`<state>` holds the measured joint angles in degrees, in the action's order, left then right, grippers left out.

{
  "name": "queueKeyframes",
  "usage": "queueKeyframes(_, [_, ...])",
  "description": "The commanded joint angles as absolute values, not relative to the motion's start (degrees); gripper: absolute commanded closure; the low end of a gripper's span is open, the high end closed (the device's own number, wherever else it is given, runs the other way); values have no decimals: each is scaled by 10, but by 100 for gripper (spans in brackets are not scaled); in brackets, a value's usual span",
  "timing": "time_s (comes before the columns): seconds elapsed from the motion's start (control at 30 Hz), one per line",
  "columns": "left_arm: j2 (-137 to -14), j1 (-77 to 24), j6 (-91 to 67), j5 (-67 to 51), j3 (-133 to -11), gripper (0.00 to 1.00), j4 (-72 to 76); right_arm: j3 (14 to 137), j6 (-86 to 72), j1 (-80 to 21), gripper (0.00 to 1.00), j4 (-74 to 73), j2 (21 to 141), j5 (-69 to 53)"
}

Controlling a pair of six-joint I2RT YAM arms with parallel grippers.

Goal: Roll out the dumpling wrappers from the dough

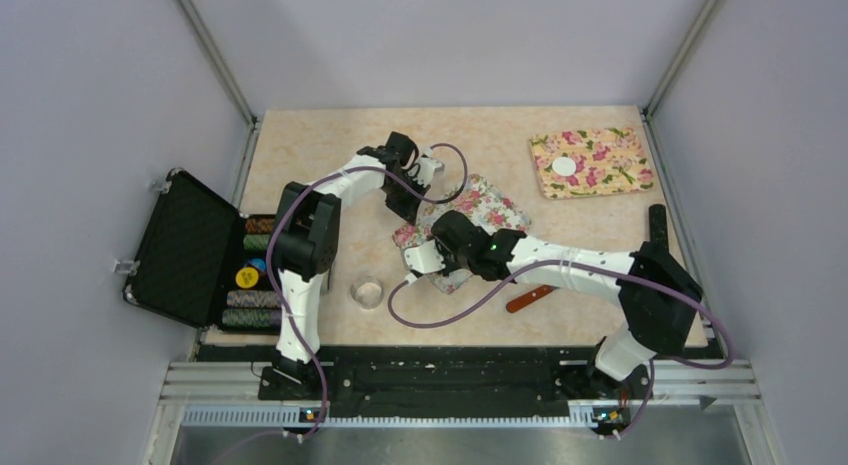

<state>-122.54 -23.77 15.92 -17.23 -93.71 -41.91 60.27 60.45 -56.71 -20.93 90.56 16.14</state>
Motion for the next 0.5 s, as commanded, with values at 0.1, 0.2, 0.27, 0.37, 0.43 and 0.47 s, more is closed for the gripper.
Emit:
queueKeyframes(0.1, [-1244, -242, 153, -157, -938, 100, -411, 568, 584, -560, 100, -256, 951, 115])
queueKeyframes(0.2, [-1244, -242, 153, -157, -938, 100, -411, 567, 583, -561, 100, -271, 942, 104])
queueKeyframes(0.27, [-1243, -241, 154, -157, -939, 100, -412, 565, 583, -560, 100, -284, 936, 96])
queueKeyframes(0.37, [-1244, -241, 153, -158, -940, 100, -412, 564, 581, -562, 100, -314, 929, 83])
queueKeyframes(0.43, [-1245, -240, 152, -157, -940, 100, -411, 560, 580, -565, 100, -330, 924, 79])
queueKeyframes(0.47, [-1244, -240, 152, -158, -940, 100, -411, 557, 579, -566, 100, -336, 920, 77])
